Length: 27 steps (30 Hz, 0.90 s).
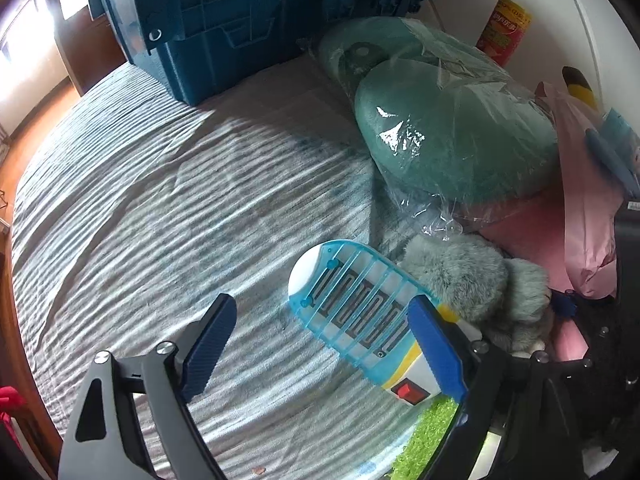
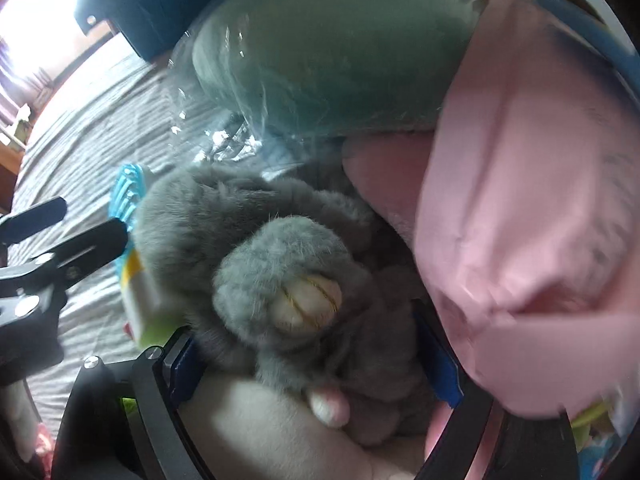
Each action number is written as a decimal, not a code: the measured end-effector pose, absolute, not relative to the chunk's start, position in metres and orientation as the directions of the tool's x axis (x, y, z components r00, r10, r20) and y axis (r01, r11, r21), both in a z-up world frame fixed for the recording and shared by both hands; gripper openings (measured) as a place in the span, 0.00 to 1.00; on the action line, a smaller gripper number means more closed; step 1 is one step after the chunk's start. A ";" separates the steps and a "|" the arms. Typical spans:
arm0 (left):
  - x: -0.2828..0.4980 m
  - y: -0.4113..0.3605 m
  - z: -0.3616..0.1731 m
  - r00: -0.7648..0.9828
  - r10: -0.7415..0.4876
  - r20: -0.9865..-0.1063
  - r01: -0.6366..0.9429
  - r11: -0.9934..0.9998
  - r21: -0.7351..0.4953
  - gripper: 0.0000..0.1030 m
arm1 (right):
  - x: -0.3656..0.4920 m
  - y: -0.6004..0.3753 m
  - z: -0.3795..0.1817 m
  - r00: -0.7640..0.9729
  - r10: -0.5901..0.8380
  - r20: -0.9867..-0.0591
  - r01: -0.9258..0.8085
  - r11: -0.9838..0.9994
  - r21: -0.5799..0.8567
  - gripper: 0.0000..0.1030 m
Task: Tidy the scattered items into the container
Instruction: 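Close left tool on white-teal device while right tool reaches the grey plush bunny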
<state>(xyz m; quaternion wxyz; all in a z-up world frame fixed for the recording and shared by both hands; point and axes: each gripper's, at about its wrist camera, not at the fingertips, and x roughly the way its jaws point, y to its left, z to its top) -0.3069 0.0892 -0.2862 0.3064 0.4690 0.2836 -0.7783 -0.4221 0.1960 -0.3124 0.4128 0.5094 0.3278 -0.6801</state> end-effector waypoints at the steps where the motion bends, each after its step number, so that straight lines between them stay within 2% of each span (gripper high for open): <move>1: -0.308 0.089 -0.286 -0.391 -0.197 -0.899 0.730 -0.662 -0.172 0.62 | -0.422 0.195 -0.312 -0.138 -0.239 -0.961 0.897 -0.441 -0.019 0.72; 2: -0.309 0.090 -0.284 -0.408 -0.177 -0.896 0.714 -0.674 -0.192 0.54 | -0.423 0.196 -0.312 -0.121 -0.254 -0.960 0.896 -0.443 0.004 0.58; 4: -0.313 0.095 -0.281 -0.417 -0.138 -0.899 0.680 -0.703 -0.207 0.25 | -0.426 0.199 -0.312 -0.082 -0.282 -0.956 0.892 -0.449 0.056 0.53; 5: -0.313 0.097 -0.282 -0.405 -0.124 -0.906 0.672 -0.712 -0.203 0.20 | -0.426 0.203 -0.310 -0.077 -0.297 -0.952 0.886 -0.458 0.071 0.50; 12: -0.294 0.091 -0.282 -0.367 -0.081 -0.927 0.672 -0.712 -0.204 0.19 | -0.430 0.222 -0.288 -0.090 -0.383 -0.919 0.840 -0.525 0.137 0.36; 13: -0.293 0.092 -0.279 -0.371 -0.080 -0.925 0.659 -0.724 -0.201 0.19 | -0.429 0.225 -0.284 -0.097 -0.394 -0.914 0.834 -0.534 0.142 0.27; 14: -0.294 0.094 -0.275 -0.372 -0.085 -0.924 0.643 -0.741 -0.190 0.21 | -0.430 0.228 -0.280 -0.101 -0.402 -0.910 0.827 -0.543 0.148 0.19; 15: -0.294 0.096 -0.271 -0.373 -0.091 -0.923 0.626 -0.759 -0.178 0.31 | -0.430 0.230 -0.277 -0.104 -0.409 -0.907 0.819 -0.552 0.155 0.16; 16: -0.293 0.097 -0.267 -0.377 -0.099 -0.921 0.615 -0.770 -0.168 0.50 | -0.430 0.231 -0.275 -0.106 -0.411 -0.905 0.816 -0.556 0.157 0.14; 17: -0.291 0.098 -0.264 -0.382 -0.109 -0.918 0.606 -0.779 -0.160 0.58 | -0.429 0.232 -0.273 -0.108 -0.412 -0.905 0.815 -0.558 0.157 0.14; 18: -0.290 0.097 -0.261 -0.382 -0.118 -0.917 0.598 -0.788 -0.147 0.76 | -0.429 0.232 -0.272 -0.110 -0.413 -0.904 0.813 -0.561 0.157 0.14; 19: -0.288 0.097 -0.259 -0.380 -0.128 -0.916 0.589 -0.797 -0.133 0.81 | -0.429 0.233 -0.270 -0.112 -0.414 -0.904 0.811 -0.563 0.157 0.14; 21: -0.284 0.095 -0.255 -0.377 -0.147 -0.915 0.573 -0.813 -0.105 0.81 | -0.428 0.234 -0.267 -0.116 -0.415 -0.902 0.808 -0.568 0.157 0.21; 22: -0.282 0.094 -0.253 -0.375 -0.157 -0.914 0.564 -0.821 -0.090 0.81 | -0.428 0.234 -0.266 -0.118 -0.416 -0.902 0.806 -0.570 0.158 0.35; 23: -0.280 0.093 -0.250 -0.374 -0.167 -0.912 0.555 -0.828 -0.076 0.81 | -0.427 0.235 -0.264 -0.120 -0.417 -0.901 0.804 -0.573 0.158 0.60; 24: -0.278 0.090 -0.249 -0.372 -0.175 -0.911 0.558 -0.827 -0.069 0.81 | -0.427 0.236 -0.263 -0.122 -0.418 -0.900 0.803 -0.575 0.158 0.74; 25: -0.277 0.083 -0.252 -0.370 -0.180 -0.911 0.563 -0.824 -0.066 0.81 | -0.427 0.236 -0.262 -0.124 -0.419 -0.900 0.801 -0.577 0.158 0.93; 27: -0.276 0.074 -0.255 -0.369 -0.177 -0.912 0.561 -0.825 -0.066 0.81 | -0.426 0.237 -0.259 -0.128 -0.420 -0.898 0.797 -0.582 0.158 0.93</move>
